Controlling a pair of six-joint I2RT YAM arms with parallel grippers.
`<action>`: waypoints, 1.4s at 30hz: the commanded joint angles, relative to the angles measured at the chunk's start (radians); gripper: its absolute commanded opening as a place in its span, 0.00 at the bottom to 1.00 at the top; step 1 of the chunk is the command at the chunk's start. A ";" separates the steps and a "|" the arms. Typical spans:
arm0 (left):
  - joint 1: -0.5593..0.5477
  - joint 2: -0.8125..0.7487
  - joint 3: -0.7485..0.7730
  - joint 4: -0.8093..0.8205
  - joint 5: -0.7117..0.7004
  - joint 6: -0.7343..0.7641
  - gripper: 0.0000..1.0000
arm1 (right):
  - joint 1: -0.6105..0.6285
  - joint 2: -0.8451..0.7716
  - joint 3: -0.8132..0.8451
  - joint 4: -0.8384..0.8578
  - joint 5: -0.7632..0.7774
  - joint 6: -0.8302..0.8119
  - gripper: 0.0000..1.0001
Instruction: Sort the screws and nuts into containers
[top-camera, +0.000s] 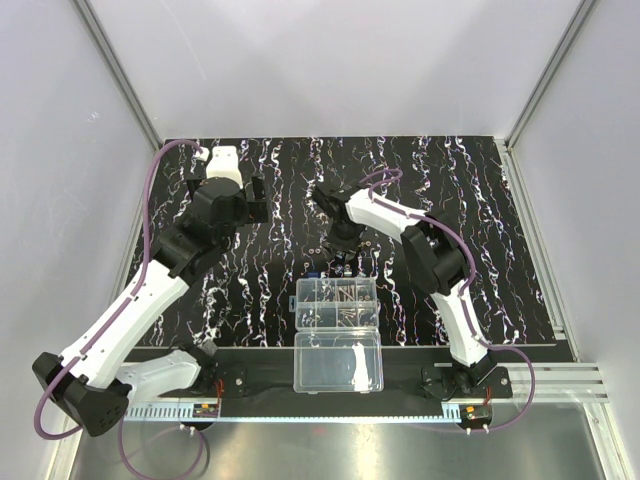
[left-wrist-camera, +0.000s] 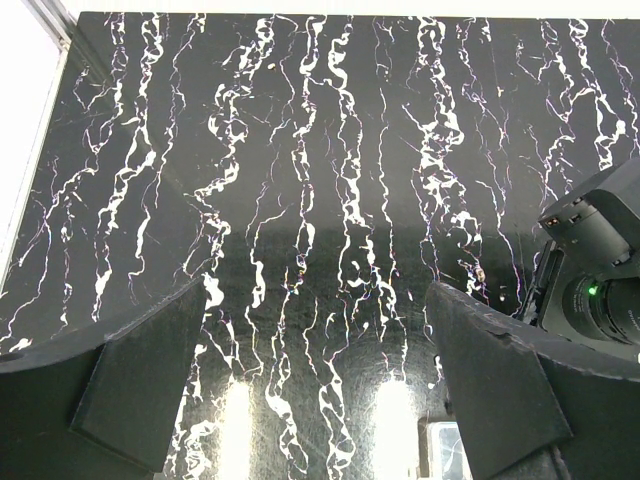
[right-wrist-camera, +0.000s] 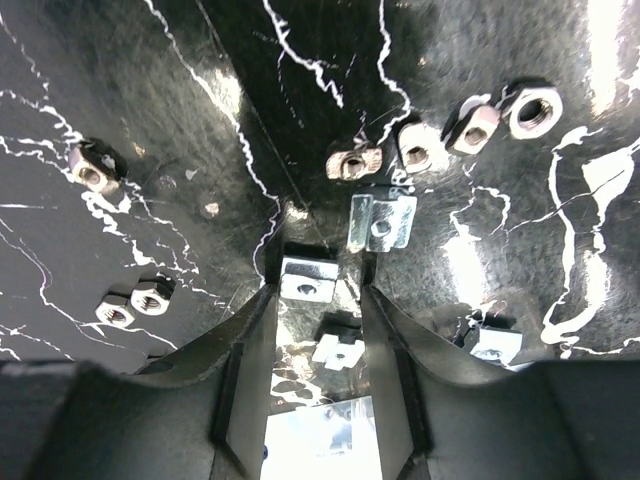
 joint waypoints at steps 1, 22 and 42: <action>-0.006 -0.021 0.005 0.051 -0.031 0.011 0.99 | -0.031 0.020 -0.029 0.013 0.081 0.003 0.45; -0.006 -0.016 0.003 0.051 -0.038 0.013 0.99 | -0.033 0.016 -0.014 0.033 0.123 -0.140 0.08; -0.006 -0.016 0.009 0.043 -0.018 0.002 0.99 | 0.139 -0.261 -0.072 0.125 0.084 -0.468 0.03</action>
